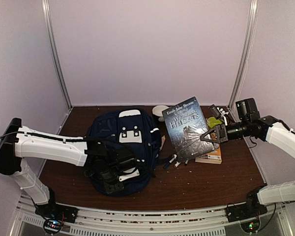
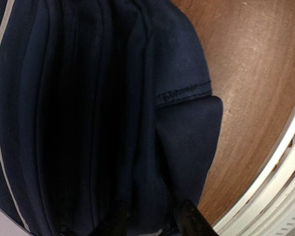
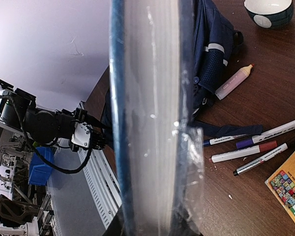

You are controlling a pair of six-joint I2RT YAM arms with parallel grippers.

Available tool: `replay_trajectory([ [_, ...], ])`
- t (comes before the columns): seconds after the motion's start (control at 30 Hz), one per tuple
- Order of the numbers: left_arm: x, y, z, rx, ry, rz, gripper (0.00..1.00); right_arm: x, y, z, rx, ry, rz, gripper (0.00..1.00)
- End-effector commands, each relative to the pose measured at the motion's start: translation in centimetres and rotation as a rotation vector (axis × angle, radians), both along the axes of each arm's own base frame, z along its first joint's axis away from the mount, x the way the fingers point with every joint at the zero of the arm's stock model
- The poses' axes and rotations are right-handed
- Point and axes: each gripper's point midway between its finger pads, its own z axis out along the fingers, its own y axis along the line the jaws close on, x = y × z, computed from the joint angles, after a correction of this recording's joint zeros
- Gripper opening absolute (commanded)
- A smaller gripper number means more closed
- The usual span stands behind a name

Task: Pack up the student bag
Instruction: Pick up the largest pocket of the bag from the student bag, then place the book in the largest pocket of the bag.

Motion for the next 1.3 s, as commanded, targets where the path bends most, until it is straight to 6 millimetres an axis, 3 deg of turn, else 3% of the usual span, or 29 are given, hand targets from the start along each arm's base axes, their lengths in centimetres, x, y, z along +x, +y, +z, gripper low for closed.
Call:
replay_trajectory([
  [0.0,1.2,0.0,-0.1,0.043,-0.060,0.013,0.34,0.1,0.4,2.8,0.055,-0.141,0.043,0.00],
  [0.23,2.0,-1.0,-0.5,0.049,-0.076,0.026,0.10,0.0,0.3,2.5,0.053,-0.133,0.042,0.00],
  [0.33,2.5,-1.4,0.5,0.039,-0.088,0.043,0.00,-0.3,0.3,2.1,0.050,-0.130,0.047,0.00],
  [0.47,3.8,-2.6,4.0,-0.063,-0.114,0.090,0.00,-0.2,0.3,1.8,0.050,-0.154,0.040,0.00],
  [0.67,9.0,-2.0,11.1,-0.248,-0.223,0.284,0.00,-1.3,1.5,2.6,0.118,-0.099,0.082,0.00],
  [0.97,16.2,-0.1,19.1,-0.426,-0.481,0.569,0.00,-3.8,7.6,2.5,0.155,0.111,0.260,0.00],
  [1.1,17.2,-0.1,21.2,-0.527,-0.523,0.667,0.00,-6.1,10.2,1.1,0.151,0.176,0.360,0.00],
  [1.27,16.5,-0.6,22.3,-0.634,-0.477,0.689,0.00,-8.0,12.1,-0.1,0.159,0.245,0.416,0.00],
])
